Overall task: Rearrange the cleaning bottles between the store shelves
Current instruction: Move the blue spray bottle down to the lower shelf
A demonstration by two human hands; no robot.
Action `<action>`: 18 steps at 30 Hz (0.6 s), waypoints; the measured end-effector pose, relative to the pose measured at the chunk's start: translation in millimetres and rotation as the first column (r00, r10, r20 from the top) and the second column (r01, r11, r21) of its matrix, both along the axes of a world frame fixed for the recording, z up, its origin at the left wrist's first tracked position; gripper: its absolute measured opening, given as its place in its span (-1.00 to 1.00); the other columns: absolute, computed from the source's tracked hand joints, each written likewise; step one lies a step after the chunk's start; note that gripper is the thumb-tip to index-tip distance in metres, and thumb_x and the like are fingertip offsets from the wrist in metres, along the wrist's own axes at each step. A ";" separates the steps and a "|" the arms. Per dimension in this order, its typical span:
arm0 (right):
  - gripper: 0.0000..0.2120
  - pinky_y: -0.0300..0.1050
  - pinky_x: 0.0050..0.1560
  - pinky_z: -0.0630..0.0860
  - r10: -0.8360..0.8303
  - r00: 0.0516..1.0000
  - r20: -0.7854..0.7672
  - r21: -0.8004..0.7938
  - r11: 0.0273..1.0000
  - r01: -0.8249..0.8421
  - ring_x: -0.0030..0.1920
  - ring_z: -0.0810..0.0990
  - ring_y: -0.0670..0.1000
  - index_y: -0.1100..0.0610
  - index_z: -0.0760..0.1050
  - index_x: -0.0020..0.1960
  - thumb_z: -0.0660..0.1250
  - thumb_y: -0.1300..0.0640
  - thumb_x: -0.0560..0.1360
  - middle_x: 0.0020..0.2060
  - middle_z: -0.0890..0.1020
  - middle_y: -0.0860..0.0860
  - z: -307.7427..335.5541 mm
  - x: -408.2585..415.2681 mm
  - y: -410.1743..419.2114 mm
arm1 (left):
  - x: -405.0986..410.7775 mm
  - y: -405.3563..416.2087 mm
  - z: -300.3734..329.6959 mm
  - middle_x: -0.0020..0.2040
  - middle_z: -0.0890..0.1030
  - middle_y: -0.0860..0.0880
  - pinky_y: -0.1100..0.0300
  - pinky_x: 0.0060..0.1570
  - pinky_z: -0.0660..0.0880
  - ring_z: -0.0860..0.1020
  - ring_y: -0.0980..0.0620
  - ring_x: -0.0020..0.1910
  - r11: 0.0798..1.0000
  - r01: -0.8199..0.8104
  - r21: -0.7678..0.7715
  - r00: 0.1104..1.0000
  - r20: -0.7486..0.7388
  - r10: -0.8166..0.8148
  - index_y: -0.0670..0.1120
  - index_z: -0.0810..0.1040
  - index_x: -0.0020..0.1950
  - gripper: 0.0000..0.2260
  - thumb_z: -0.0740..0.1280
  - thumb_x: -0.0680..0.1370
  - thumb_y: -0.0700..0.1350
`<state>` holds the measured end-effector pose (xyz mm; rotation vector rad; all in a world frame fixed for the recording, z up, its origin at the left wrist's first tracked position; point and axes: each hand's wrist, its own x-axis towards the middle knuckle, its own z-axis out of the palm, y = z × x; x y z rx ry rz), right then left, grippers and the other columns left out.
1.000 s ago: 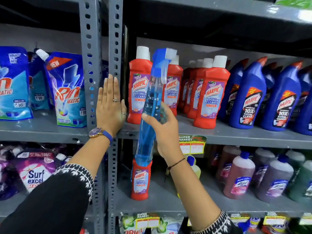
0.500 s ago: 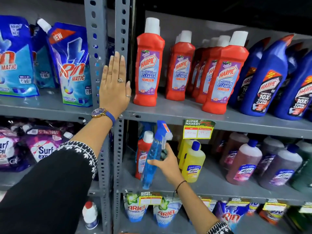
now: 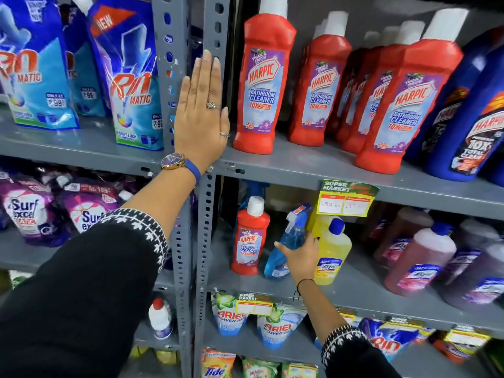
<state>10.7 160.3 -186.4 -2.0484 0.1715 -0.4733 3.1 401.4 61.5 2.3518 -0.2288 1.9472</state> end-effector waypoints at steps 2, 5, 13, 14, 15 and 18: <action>-0.29 0.00 -0.06 0.43 -0.065 0.997 -0.035 -0.071 0.996 0.063 0.11 0.48 0.22 0.26 0.40 0.19 0.62 -0.03 0.21 0.09 0.49 0.20 -0.3 4.9 2.1 | 1.1 0.0 0.4 0.48 0.19 -0.30 0.10 0.47 -0.12 0.12 -0.19 0.47 1.000 0.002 0.003 1.000 0.013 -0.002 -0.33 0.13 0.49 -0.43 0.19 0.51 -0.20; -0.28 0.01 -0.24 0.38 -0.138 0.987 -0.080 -0.168 0.978 0.123 0.06 0.51 0.24 0.22 0.37 0.13 0.57 -0.19 0.22 0.08 0.47 0.17 2.4 11.7 4.8 | 3.0 0.6 0.0 0.47 0.19 -0.31 0.11 0.47 -0.12 0.11 -0.18 0.47 1.000 0.000 0.002 1.000 0.028 0.000 -0.33 0.14 0.48 -0.43 0.20 0.51 -0.21; -0.26 0.02 -0.27 0.40 -0.180 0.981 -0.074 -0.229 0.960 0.159 0.05 0.51 0.26 0.19 0.32 0.12 0.51 -0.28 0.23 0.07 0.44 0.17 -2.1 15.2 7.2 | 3.6 -0.2 -0.7 0.47 0.20 -0.30 0.13 0.47 -0.13 0.12 -0.19 0.47 1.000 -0.010 -0.005 0.999 0.034 0.011 -0.32 0.14 0.49 -0.43 0.19 0.50 -0.20; -0.26 0.04 -0.25 0.42 -0.182 0.981 -0.070 -0.220 0.962 0.163 0.06 0.51 0.26 0.19 0.32 0.12 0.52 -0.27 0.22 0.07 0.44 0.17 -2.6 14.4 7.2 | 3.4 -0.4 -0.6 0.47 0.20 -0.30 0.13 0.47 -0.13 0.13 -0.19 0.47 1.000 -0.018 -0.003 0.999 0.034 0.018 -0.32 0.15 0.48 -0.43 0.19 0.50 -0.21; -0.26 0.06 -0.22 0.45 -0.183 0.981 -0.064 -0.207 0.964 0.167 0.07 0.51 0.26 0.20 0.32 0.11 0.52 -0.26 0.22 0.08 0.45 0.18 -3.1 13.4 7.1 | 3.2 -0.5 -0.5 0.47 0.20 -0.30 0.13 0.47 -0.13 0.13 -0.19 0.47 1.000 -0.027 0.000 0.999 0.034 0.027 -0.32 0.15 0.48 -0.43 0.20 0.50 -0.20; -0.24 0.12 -0.10 0.50 -0.172 0.984 -0.043 -0.167 0.973 0.162 0.14 0.49 0.26 0.21 0.32 0.15 0.55 -0.23 0.21 0.14 0.45 0.19 -3.3 10.4 6.4 | 2.2 -0.9 0.0 0.47 0.20 -0.30 0.13 0.47 -0.13 0.14 -0.19 0.47 0.999 -0.039 -0.001 0.999 0.028 0.039 -0.32 0.16 0.48 -0.43 0.21 0.51 -0.20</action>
